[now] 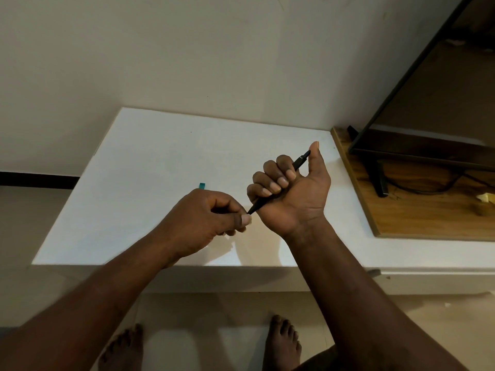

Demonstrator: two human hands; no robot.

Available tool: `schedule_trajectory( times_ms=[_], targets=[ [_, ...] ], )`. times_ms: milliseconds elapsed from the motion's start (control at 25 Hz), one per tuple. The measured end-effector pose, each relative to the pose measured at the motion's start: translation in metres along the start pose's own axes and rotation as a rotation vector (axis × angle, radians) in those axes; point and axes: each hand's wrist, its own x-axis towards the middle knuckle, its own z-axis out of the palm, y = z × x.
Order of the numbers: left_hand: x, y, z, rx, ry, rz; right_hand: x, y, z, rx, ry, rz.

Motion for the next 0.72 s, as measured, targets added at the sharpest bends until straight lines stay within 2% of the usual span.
schedule_trajectory(
  times_ms=[720],
  targets=[
    [-0.0012,-0.0017,0.0014,-0.058,-0.039,0.001,0.0007,-0.0049,-0.0026,0.063,0.011,-0.006]
  ],
)
